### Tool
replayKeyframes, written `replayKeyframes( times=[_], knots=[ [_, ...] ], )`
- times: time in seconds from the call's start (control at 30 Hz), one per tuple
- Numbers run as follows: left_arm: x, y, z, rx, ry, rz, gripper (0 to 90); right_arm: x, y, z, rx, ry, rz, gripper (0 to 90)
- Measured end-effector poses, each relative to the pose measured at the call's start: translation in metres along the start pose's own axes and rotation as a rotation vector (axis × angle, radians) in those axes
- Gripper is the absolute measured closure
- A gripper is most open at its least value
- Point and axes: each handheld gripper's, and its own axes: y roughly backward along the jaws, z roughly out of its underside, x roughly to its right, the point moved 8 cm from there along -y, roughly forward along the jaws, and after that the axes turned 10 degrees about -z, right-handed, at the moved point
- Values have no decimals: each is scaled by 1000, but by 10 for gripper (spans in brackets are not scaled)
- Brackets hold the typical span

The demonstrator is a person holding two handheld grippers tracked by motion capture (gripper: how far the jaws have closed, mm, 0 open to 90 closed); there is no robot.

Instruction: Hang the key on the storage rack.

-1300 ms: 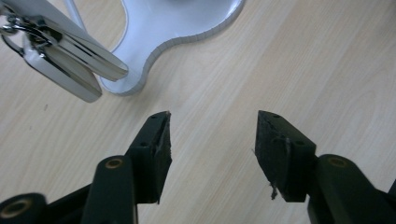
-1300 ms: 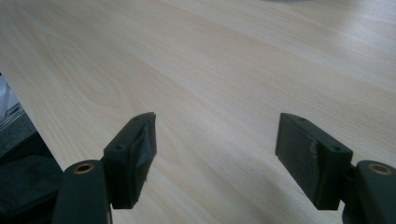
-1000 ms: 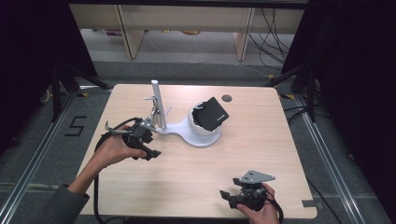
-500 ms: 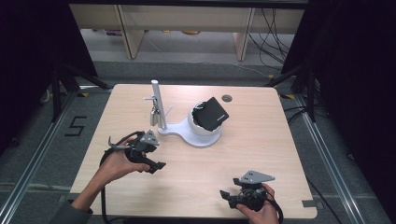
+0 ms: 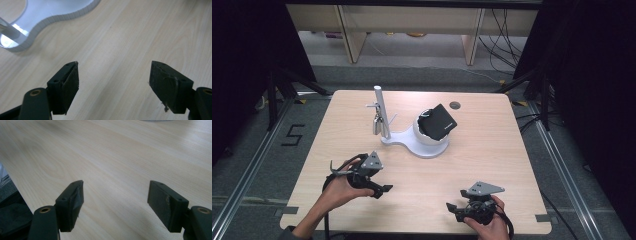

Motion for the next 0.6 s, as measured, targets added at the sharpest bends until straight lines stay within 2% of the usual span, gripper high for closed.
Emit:
replayKeyframes(
  times=[0.03, 0.07, 0.13, 0.17, 0.2, 0.23, 0.27, 0.33, 0.4, 0.43, 0.5, 0.6],
  knots=[
    [2, -1, 4, -8, -11, 9, 234, -1, 0, 0, -2, 0, 0, 302],
    [2, -2, 6, 0, -7, 3, 234, -1, 1, 0, -3, 1, 21, 302],
    [4, -4, 10, 16, 1, 8, 233, -1, 0, 0, -2, 4, 17, 302],
    [4, -4, 13, 26, 9, 1, 231, -3, 0, 1, -5, -23, 16, 302],
    [5, -4, 15, 34, 12, 5, 228, 0, 0, 0, -5, 7, 7, 302],
    [6, -4, 17, 42, 21, 2, 226, 1, 0, 0, 4, 3, 1, 302],
    [6, -5, 19, 47, 25, -8, 226, 1, 1, 0, -1, -9, 19, 302],
    [9, -5, 23, 62, 41, -14, 225, 1, 2, 0, 2, -3, 18, 302],
    [15, -3, 29, 80, 39, -9, 223, 0, 0, -1, 10, -2, 7, 302],
    [18, -2, 32, 96, 46, -8, 223, 0, 1, -1, 6, -1, 22, 302],
    [25, 0, 37, 119, 51, -16, 223, -2, 0, 0, 2, -14, 14, 302],
    [30, 1, 44, 136, 40, -33, 223, -2, 0, 0, 3, -8, 2, 301]
  ],
)
